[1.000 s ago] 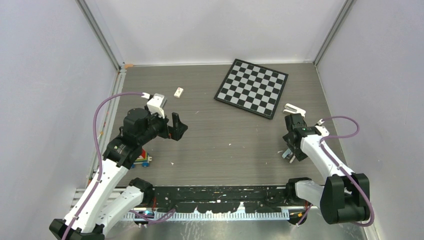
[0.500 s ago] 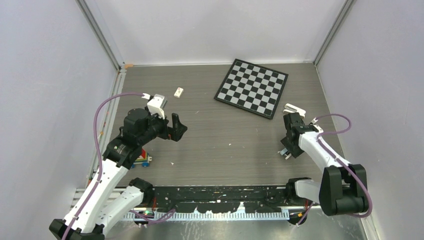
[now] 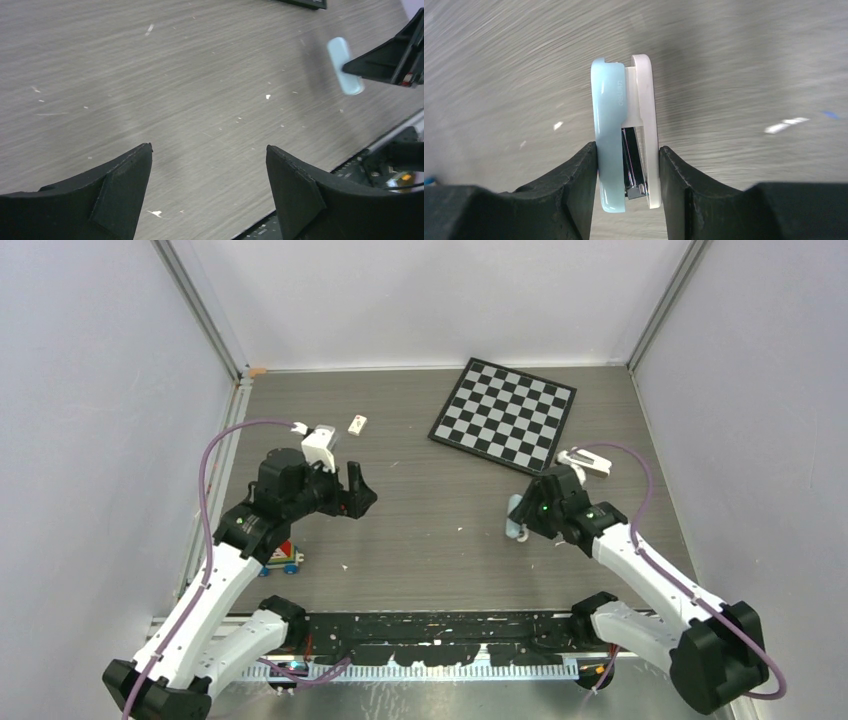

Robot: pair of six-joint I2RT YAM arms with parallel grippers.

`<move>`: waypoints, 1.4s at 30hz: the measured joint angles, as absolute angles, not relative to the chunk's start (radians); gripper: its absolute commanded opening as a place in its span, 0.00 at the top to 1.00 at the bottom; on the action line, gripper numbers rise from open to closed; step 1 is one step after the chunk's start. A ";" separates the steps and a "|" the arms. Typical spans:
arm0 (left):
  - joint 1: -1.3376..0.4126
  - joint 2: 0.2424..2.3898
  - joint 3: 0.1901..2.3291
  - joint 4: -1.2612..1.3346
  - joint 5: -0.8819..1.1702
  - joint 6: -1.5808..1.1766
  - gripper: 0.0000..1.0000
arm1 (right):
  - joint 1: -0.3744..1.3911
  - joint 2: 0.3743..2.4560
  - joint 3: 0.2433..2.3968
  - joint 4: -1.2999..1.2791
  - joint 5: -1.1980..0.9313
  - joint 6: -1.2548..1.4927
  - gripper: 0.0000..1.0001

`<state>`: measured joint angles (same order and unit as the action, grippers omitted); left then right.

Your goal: Load the staples into the stapler

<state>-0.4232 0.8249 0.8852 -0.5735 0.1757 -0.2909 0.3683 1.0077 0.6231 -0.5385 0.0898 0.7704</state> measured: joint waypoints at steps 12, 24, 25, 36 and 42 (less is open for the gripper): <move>-0.423 0.871 0.802 -0.359 0.347 -0.683 0.21 | 0.780 0.949 0.647 -0.216 0.054 0.759 0.59; -0.442 1.001 0.727 -0.085 0.469 -0.956 0.22 | 0.995 1.066 0.770 -0.088 0.190 0.708 0.59; -0.444 1.011 0.727 -0.069 0.476 -0.970 0.23 | 1.008 1.075 0.778 -0.083 0.200 0.704 0.59; -0.465 1.055 0.701 0.020 0.526 -1.071 0.37 | 1.081 1.140 0.812 -0.075 0.290 0.661 0.59; -0.479 1.076 0.692 0.028 0.535 -1.093 0.55 | 1.085 1.145 0.815 -0.067 0.323 0.656 0.56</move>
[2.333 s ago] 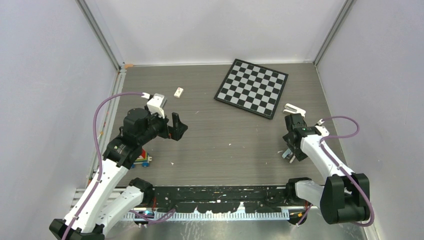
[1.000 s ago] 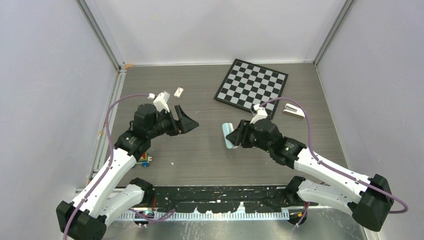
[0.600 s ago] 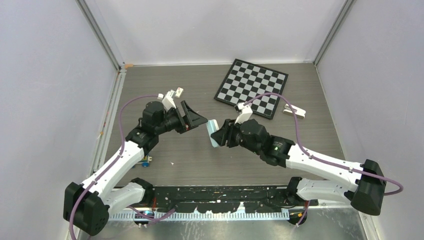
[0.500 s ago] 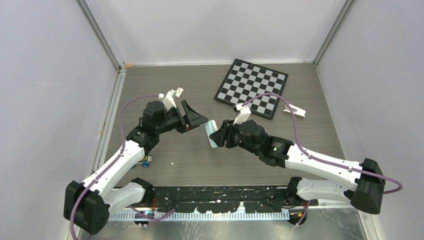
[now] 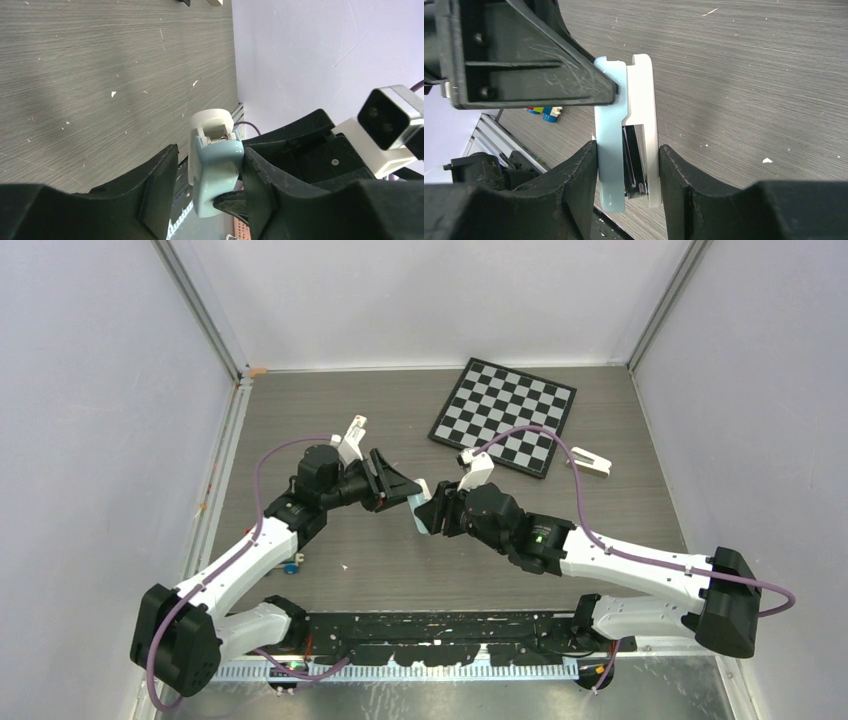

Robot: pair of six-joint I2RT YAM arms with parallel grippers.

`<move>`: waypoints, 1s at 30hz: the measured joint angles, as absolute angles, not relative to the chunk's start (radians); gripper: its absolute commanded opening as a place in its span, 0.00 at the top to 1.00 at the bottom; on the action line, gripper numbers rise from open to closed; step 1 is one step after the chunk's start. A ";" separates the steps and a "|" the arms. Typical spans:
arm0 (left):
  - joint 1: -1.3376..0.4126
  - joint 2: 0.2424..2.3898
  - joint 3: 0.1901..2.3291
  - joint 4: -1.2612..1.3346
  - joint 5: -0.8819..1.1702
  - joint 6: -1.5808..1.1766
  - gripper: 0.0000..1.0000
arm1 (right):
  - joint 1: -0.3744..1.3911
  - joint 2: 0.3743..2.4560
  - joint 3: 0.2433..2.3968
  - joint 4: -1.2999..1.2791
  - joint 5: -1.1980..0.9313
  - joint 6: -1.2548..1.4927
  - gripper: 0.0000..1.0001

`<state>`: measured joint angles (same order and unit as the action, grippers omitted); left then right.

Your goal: Load the staples into the stapler

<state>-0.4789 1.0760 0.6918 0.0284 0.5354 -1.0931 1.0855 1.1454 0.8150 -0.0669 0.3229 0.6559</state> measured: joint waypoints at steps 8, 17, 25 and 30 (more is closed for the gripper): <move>-0.482 1.111 0.689 0.061 0.561 -1.106 1.00 | 1.085 1.156 0.814 -0.052 0.332 0.659 0.13; -0.484 1.074 0.704 -0.089 0.533 -0.975 1.00 | 1.086 1.028 0.770 -0.089 0.317 0.654 0.10; -0.484 1.067 0.785 -0.210 0.549 -0.858 1.00 | 1.085 0.894 0.717 -0.184 0.295 0.607 0.29; -0.484 1.074 0.820 -0.239 0.562 -0.825 1.00 | 1.086 0.946 0.716 -0.186 0.265 0.588 0.37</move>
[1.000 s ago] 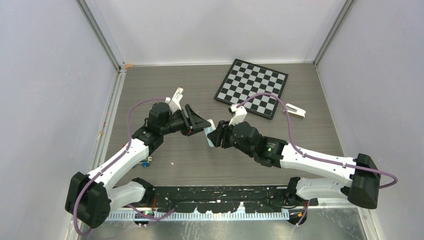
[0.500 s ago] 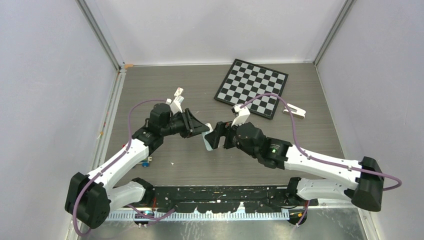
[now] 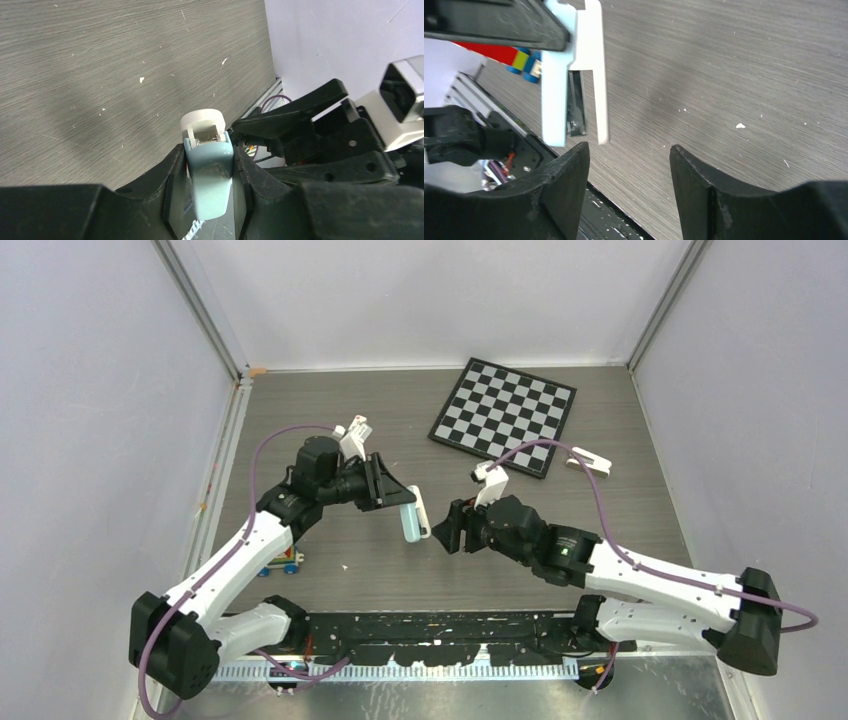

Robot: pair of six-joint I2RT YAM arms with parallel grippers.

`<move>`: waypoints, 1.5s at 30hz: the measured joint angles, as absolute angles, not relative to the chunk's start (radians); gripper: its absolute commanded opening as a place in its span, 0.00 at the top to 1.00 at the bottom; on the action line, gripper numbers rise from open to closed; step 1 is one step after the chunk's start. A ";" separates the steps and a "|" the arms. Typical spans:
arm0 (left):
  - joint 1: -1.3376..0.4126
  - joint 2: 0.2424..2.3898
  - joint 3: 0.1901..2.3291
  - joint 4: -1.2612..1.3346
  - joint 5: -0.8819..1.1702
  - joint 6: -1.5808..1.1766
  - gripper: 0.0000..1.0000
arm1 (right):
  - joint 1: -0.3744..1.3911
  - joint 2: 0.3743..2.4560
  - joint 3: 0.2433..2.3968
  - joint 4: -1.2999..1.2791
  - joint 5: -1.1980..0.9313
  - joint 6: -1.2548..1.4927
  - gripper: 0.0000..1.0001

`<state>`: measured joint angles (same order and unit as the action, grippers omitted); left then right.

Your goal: Load the staples into the stapler

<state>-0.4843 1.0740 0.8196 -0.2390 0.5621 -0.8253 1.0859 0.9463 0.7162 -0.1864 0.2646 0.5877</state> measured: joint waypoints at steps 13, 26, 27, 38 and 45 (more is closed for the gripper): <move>-0.482 1.109 0.821 -0.260 0.553 -0.804 1.00 | 1.090 1.153 0.724 -0.148 0.219 0.564 0.48; -0.481 1.132 0.821 -0.258 0.538 -0.805 1.00 | 1.091 1.238 0.744 -0.069 0.176 0.555 0.50; -0.480 1.132 0.821 -0.258 0.537 -0.805 1.00 | 1.091 1.243 0.744 -0.065 0.173 0.554 0.54; -0.474 1.131 0.821 -0.256 0.537 -0.807 0.60 | 1.094 1.230 0.706 0.010 0.163 0.570 0.99; -0.480 1.127 0.815 -0.273 0.566 -0.833 0.35 | 1.092 1.208 0.677 0.104 0.225 0.574 0.99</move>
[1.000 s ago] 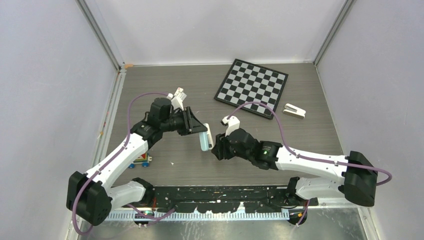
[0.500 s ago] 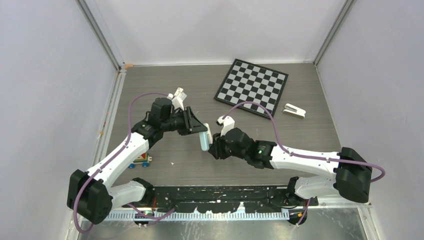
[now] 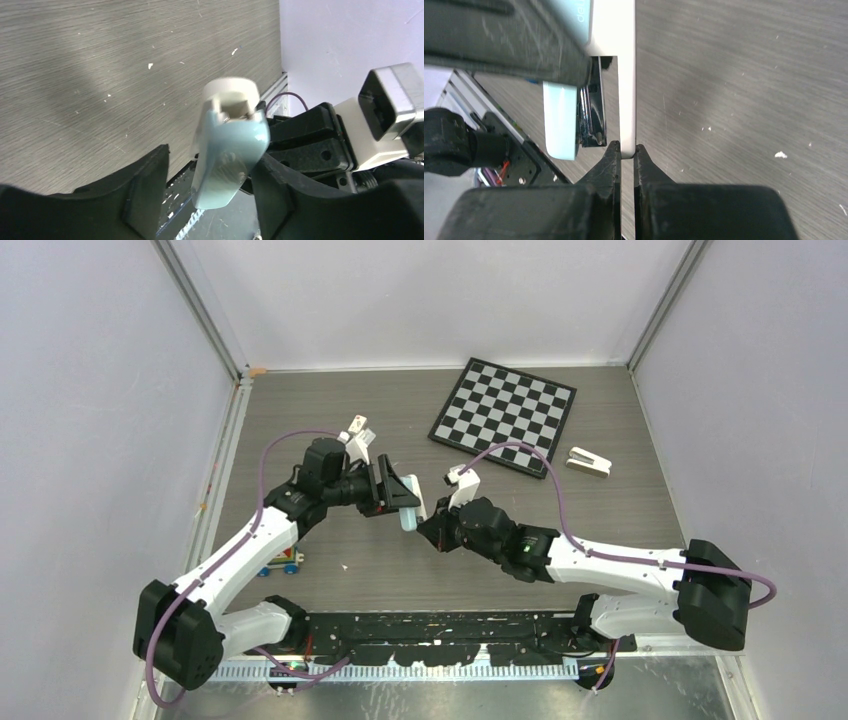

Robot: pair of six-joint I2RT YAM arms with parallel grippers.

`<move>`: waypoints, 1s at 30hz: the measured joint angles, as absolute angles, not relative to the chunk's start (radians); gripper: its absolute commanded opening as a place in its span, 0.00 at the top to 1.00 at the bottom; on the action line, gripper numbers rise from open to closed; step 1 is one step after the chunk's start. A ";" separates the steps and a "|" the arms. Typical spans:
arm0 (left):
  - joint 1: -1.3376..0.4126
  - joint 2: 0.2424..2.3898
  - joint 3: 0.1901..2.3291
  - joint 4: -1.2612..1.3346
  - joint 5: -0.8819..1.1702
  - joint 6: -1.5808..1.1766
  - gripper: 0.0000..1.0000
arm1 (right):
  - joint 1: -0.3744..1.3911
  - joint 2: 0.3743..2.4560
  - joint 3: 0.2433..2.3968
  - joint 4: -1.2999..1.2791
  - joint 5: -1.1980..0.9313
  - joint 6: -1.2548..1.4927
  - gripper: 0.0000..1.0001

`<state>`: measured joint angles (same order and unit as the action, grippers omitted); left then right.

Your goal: Load the staples into the stapler

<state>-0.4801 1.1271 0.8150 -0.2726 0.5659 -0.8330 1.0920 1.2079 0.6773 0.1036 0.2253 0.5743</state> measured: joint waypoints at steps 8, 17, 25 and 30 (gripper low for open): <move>-0.483 1.118 0.729 -0.171 0.617 -0.920 0.50 | 1.091 1.209 0.677 0.141 0.286 0.575 0.99; -0.488 1.111 0.731 -0.199 0.608 -0.898 1.00 | 1.093 1.206 0.630 0.192 0.307 0.590 0.99; -0.502 1.037 0.753 -0.352 0.624 -0.820 1.00 | 1.089 1.100 0.504 0.247 0.327 0.568 1.00; -0.502 1.032 0.765 -0.399 0.638 -0.786 1.00 | 1.089 1.093 0.462 0.302 0.321 0.546 0.99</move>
<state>-0.5018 1.0317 0.7650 -0.3992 0.6384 -0.7860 1.0885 1.0931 0.4618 0.3016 0.3214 0.5465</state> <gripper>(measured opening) 0.339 0.088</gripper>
